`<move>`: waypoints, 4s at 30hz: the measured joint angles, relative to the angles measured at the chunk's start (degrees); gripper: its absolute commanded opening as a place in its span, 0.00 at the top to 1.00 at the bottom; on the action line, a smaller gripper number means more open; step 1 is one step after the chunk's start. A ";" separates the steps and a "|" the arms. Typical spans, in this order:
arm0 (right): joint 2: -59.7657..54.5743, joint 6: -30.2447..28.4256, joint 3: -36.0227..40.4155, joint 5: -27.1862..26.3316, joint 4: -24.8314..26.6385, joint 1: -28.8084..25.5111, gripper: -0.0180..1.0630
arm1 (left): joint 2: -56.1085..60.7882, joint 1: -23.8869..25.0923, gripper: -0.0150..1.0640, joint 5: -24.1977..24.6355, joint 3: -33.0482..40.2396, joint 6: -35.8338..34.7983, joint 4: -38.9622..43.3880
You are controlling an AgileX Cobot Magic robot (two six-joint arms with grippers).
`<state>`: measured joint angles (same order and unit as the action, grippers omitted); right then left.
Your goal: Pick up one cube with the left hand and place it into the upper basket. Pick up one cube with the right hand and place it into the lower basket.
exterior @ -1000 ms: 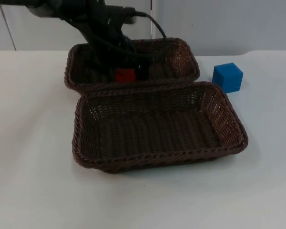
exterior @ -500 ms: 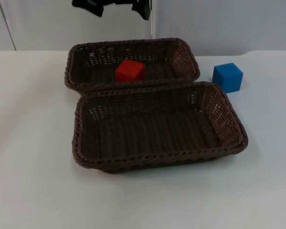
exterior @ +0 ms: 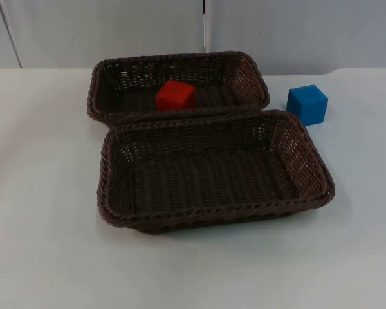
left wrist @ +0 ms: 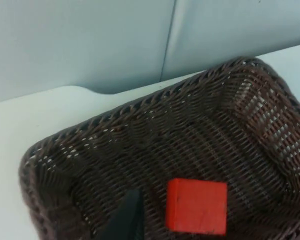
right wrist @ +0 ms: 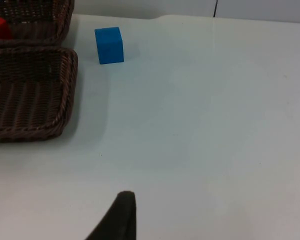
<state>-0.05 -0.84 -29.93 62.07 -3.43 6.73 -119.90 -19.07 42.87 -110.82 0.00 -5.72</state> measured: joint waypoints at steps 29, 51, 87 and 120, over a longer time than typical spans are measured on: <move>0.00 0.00 0.00 0.00 0.00 0.00 0.01 | 36.57 0.00 0.07 -17.61 46.93 -1.45 2.69; 0.00 -0.11 0.00 0.00 0.00 0.00 0.01 | 61.93 0.00 0.07 -17.12 66.11 -2.22 3.17; 0.00 -0.11 0.00 0.00 -0.11 0.00 0.01 | 74.47 0.00 0.07 -5.10 66.14 -2.60 7.47; -25.58 0.00 -0.97 -8.55 -0.11 0.00 0.01 | 74.47 0.00 0.07 -4.68 66.14 -2.60 7.47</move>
<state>-25.63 -0.84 -30.90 53.52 -3.54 6.73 -45.43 -19.07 38.19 -44.68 -2.60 1.75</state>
